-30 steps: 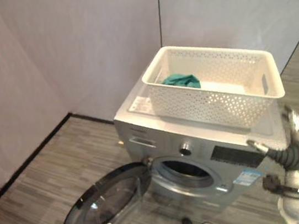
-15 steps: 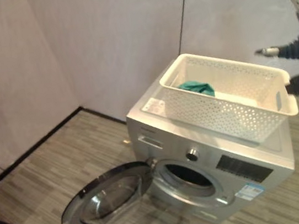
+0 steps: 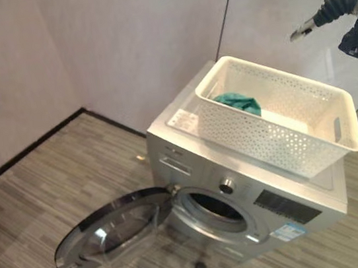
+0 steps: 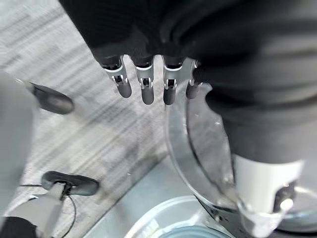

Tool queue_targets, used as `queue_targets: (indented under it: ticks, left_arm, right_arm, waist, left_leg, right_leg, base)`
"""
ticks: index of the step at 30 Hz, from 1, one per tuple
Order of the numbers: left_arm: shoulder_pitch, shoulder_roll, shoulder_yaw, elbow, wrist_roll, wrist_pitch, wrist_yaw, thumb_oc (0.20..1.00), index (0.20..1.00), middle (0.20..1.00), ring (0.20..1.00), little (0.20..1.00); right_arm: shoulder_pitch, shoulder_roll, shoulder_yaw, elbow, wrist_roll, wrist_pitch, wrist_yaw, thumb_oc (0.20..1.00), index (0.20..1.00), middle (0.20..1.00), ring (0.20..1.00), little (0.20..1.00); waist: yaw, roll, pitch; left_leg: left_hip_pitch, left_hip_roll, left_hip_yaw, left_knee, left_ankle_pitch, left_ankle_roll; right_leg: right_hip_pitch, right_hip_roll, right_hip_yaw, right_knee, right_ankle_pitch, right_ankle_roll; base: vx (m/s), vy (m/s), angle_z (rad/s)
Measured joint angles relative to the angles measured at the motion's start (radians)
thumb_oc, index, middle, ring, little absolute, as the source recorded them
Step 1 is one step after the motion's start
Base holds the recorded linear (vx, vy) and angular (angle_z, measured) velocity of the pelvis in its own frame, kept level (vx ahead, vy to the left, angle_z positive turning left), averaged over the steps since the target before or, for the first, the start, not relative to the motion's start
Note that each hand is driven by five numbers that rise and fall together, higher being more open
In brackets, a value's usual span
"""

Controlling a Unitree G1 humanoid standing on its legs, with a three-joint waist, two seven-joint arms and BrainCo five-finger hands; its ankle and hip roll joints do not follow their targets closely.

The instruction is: Grab the laundry basket,head to the washer,open it,put in the laundry and shut it.

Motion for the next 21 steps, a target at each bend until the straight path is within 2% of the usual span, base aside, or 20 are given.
queue_targets:
  ticks: [4, 5, 6, 10, 11, 15, 21]
  left_arm:
    - [0.004, 0.002, 0.0, -0.001, -0.026, -0.006, 0.0, 1.0, 1.0, 1.0, 1.0, 1.0]
    - [0.005, 0.002, 0.001, -0.002, -0.026, -0.012, -0.001, 1.0, 1.0, 1.0, 1.0, 1.0]
    - [0.004, 0.004, 0.004, -0.004, -0.028, -0.022, -0.001, 1.0, 1.0, 1.0, 1.0, 1.0]
    - [0.004, 0.002, 0.019, -0.003, -0.026, -0.028, -0.012, 1.0, 1.0, 1.0, 1.0, 1.0]
    - [0.004, 0.002, 0.019, -0.003, -0.026, -0.028, -0.012, 1.0, 1.0, 1.0, 1.0, 1.0]
    - [0.007, -0.003, 0.025, -0.004, -0.026, -0.035, -0.021, 1.0, 1.0, 1.0, 1.0, 1.0]
    - [0.004, -0.008, 0.028, -0.006, -0.027, -0.036, -0.031, 1.0, 1.0, 1.0, 1.0, 1.0]
  right_arm:
    - [0.0, -0.003, 0.015, -0.018, 0.0, 0.002, 0.027, 1.0, 1.0, 1.0, 1.0, 1.0]
    - [0.0, -0.029, 0.027, -0.056, 0.0, 0.004, 0.032, 1.0, 1.0, 1.0, 1.0, 1.0]
    - [-0.006, -0.081, 0.083, -0.144, 0.009, -0.003, 0.05, 1.0, 1.0, 1.0, 1.0, 1.0]
    - [-0.004, -0.116, 0.18, -0.259, 0.024, -0.007, 0.089, 1.0, 1.0, 1.0, 1.0, 1.0]
    - [-0.004, -0.116, 0.18, -0.259, 0.024, -0.007, 0.089, 1.0, 1.0, 1.0, 1.0, 1.0]
    - [0.043, -0.214, 0.18, -0.447, 0.053, -0.025, 0.119, 1.0, 1.0, 1.0, 1.0, 1.0]
    - [0.158, -0.213, 0.157, -0.462, 0.068, -0.025, 0.153, 1.0, 1.0, 1.0, 1.0, 1.0]
  waist:
    - [-0.001, -0.001, 0.006]
    - [0.0, -0.001, 0.01]
    - [0.001, -0.006, 0.021]
    - [-0.005, -0.003, 0.029]
    - [-0.005, -0.003, 0.029]
    - [-0.005, 0.004, 0.035]
    - [-0.005, 0.014, 0.043]
  left_leg:
    - [-0.001, 0.008, 0.001, -0.001, -0.004, -0.006]
    - [-0.001, 0.011, 0.0, -0.001, -0.005, -0.007]
    - [-0.002, 0.014, -0.002, -0.001, -0.006, -0.009]
    - [-0.008, 0.02, 0.001, 0.0, -0.008, -0.014]
    - [-0.008, 0.02, 0.001, 0.0, -0.008, -0.014]
    - [-0.021, 0.03, 0.001, 0.0, -0.008, -0.021]
    - [-0.019, 0.027, 0.004, 0.0, -0.009, -0.023]
  right_leg:
    - [-0.001, 0.007, -0.001, 0.0, -0.002, 0.0]
    - [-0.001, 0.01, -0.002, -0.001, -0.006, 0.002]
    - [-0.001, 0.013, -0.004, -0.001, -0.012, -0.006]
    - [-0.01, 0.02, -0.003, -0.001, -0.013, -0.008]
    - [-0.01, 0.02, -0.003, -0.001, -0.013, -0.008]
    - [-0.027, 0.03, -0.005, 0.0, -0.005, -0.02]
    - [-0.027, 0.028, -0.003, 0.0, -0.005, -0.021]
  base:
    - [0.0, -0.019, -0.01]
    - [0.0, 0.0, 0.0]
    - [0.0, 0.0, 0.0]
    - [0.0, -0.006, -0.02]
    - [0.0, 0.0, 0.0]
    - [0.0, 0.0, 0.0]
    - [0.01, -0.006, -0.02]
